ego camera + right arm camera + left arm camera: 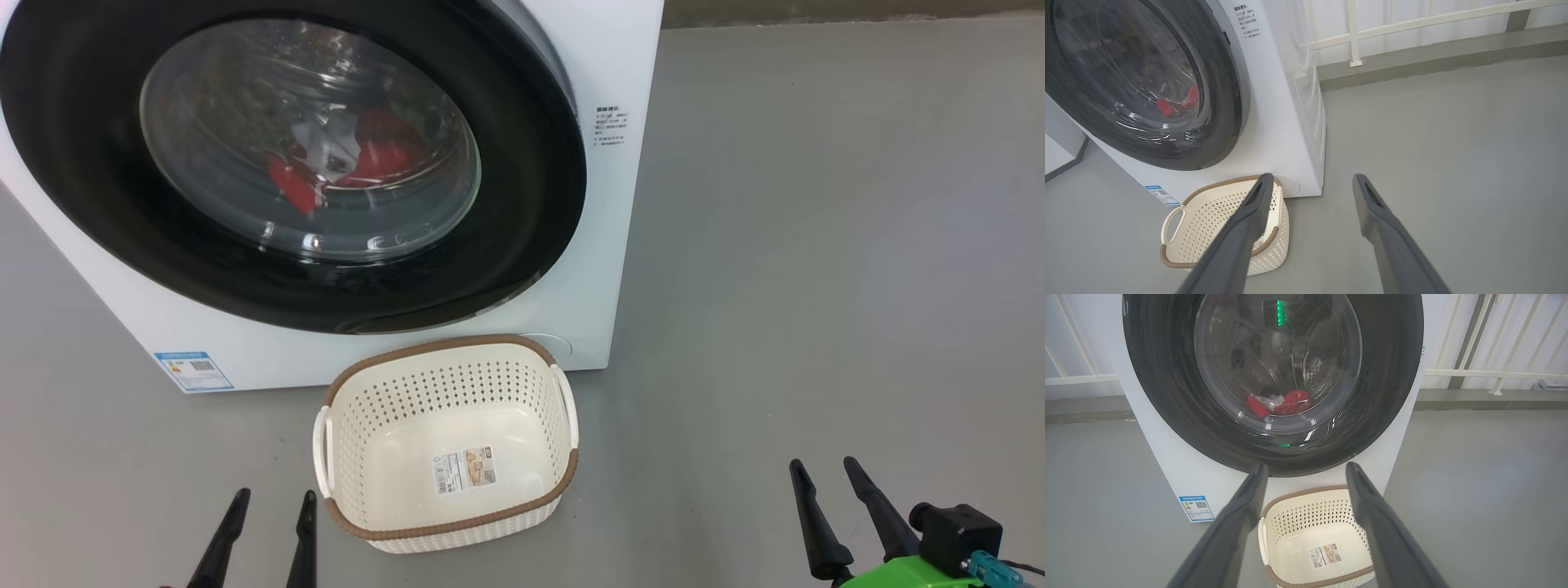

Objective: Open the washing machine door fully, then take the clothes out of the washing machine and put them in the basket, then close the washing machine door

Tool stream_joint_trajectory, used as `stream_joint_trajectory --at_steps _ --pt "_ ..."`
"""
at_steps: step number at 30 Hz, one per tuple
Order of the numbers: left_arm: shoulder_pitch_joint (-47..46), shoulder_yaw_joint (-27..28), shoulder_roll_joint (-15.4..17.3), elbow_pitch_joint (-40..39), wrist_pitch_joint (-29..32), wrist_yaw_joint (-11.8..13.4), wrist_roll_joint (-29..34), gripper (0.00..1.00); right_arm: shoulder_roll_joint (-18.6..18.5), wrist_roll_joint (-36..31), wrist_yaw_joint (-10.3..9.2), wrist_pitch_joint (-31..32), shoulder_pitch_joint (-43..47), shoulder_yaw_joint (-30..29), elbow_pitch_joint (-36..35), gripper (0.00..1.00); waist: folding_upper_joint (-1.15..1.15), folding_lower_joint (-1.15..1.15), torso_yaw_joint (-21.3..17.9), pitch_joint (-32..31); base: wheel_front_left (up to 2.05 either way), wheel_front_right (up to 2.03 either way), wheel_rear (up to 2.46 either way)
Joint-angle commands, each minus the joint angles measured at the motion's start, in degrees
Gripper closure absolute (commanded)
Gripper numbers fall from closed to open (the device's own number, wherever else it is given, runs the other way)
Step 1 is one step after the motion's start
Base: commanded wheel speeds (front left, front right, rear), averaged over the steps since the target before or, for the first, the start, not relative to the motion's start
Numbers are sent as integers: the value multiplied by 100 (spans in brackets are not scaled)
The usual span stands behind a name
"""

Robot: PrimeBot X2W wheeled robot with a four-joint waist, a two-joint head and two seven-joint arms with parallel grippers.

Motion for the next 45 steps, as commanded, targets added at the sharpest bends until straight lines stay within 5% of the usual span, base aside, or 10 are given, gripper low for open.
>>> stream_joint_trajectory --at_steps 1,27,28,29,30,31,45 --pt "-43 205 59 -93 -71 -13 -12 0 -42 -94 -4 -78 -70 72 -170 0 0 0 1 8 0 0 0" --pt "-135 292 59 -30 -71 -34 -162 0 59 -26 -4 -78 -114 6 -251 2 0 0 45 109 0 0 0" --pt "-143 289 59 -30 -71 -34 -164 0 64 34 -4 -78 -137 15 -254 30 0 0 50 116 0 0 0" --pt "-153 285 59 -30 -71 -35 -164 0 70 108 -4 -78 -164 32 -253 71 0 0 55 124 0 0 0" --pt "-164 279 59 -29 -71 -35 -164 0 75 177 -4 -78 -196 60 -252 90 0 0 63 131 0 0 0" --pt "-175 271 59 -28 -71 -35 -166 0 79 250 -4 -78 -235 85 -254 98 0 0 72 139 0 0 0" --pt "-435 9 59 -16 -71 -38 -216 0 82 1572 -4 -78 -1454 534 -325 100 0 0 375 420 0 0 0"
